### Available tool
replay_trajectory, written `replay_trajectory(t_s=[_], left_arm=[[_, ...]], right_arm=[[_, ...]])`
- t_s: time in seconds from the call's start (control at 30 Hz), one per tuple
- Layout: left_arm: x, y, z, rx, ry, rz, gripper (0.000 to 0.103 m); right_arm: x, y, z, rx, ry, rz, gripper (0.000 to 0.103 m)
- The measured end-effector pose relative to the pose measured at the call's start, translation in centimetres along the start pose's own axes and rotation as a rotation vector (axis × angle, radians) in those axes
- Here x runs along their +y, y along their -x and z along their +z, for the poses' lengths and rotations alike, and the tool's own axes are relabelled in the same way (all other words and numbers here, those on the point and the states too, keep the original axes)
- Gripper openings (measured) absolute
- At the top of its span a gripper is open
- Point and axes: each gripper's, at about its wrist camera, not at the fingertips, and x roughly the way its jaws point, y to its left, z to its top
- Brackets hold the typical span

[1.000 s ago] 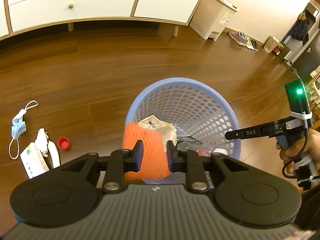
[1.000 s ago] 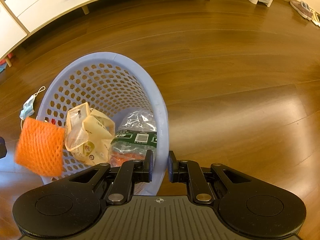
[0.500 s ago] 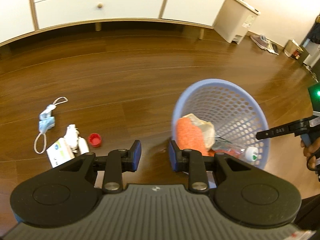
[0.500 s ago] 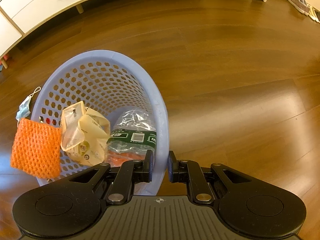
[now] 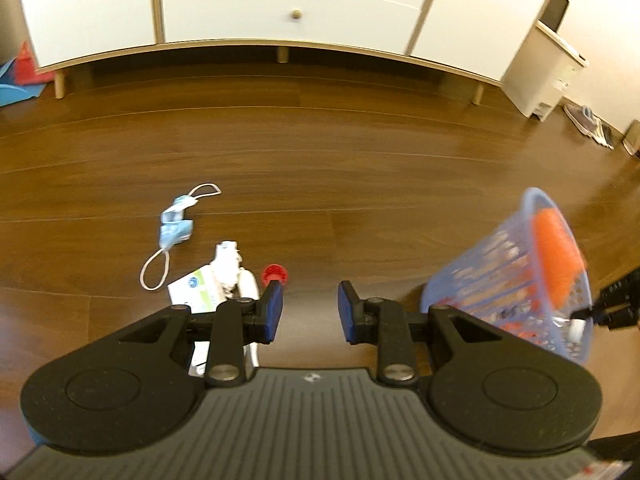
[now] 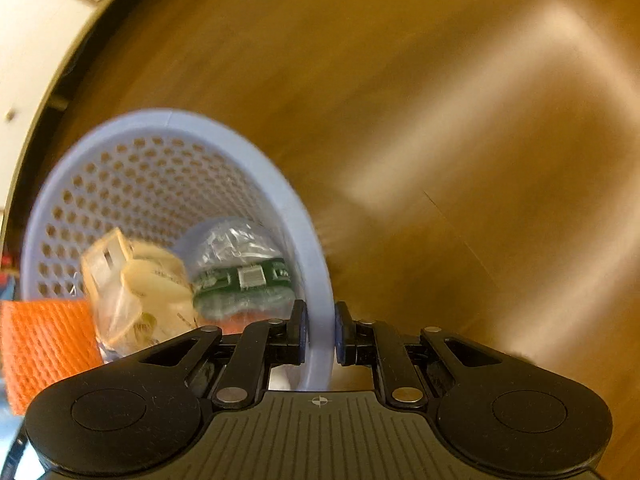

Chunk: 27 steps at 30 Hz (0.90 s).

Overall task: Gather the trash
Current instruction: 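Move the open left tool over the white medicine box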

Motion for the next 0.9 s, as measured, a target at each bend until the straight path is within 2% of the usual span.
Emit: replay_trajectory(t_s=[0.1, 0.23, 0.3, 0.37, 0.47, 0.57, 0.8, 0.9], left_arm=[[0.6, -0.2, -0.1, 0.009, 0.007, 0.014, 0.025], [0.9, -0.9, -0.6, 0.034, 0.000, 0.030, 0.025], [0.9, -0.8, -0.7, 0.034, -0.002, 0.028, 0.025], [1.1, -0.7, -0.8, 0.027, -0.003, 0.027, 0.025], [1.9, -0.8, -1.1, 0.026, 0.006, 0.029, 0.025], [3.0, -1.8, -1.7, 0.042, 0.005, 0.059, 0.026], [7.3, -6.0, -4.4, 0.126, 0.003, 0.180, 0.034], [9.3, -8.3, -5.7, 0.180, 0.052, 0.169, 0.040]], right_arm=[[0.6, -0.4, -1.0, 0.022, 0.020, 0.008, 0.010], [3.0, -1.2, -2.3, 0.079, 0.056, 0.090, 0.009], [3.3, -1.2, -1.9, 0.049, 0.059, 0.071, 0.009], [2.3, -1.2, -1.1, 0.026, 0.007, 0.048, 0.010], [1.1, -1.5, -1.4, 0.045, -0.044, 0.044, 0.009], [2.5, -2.1, -3.2, 0.068, 0.006, 0.058, 0.010], [6.3, -2.2, -5.6, 0.039, 0.161, 0.067, 0.009], [7.4, -2.2, -6.1, 0.028, 0.185, 0.068, 0.010]])
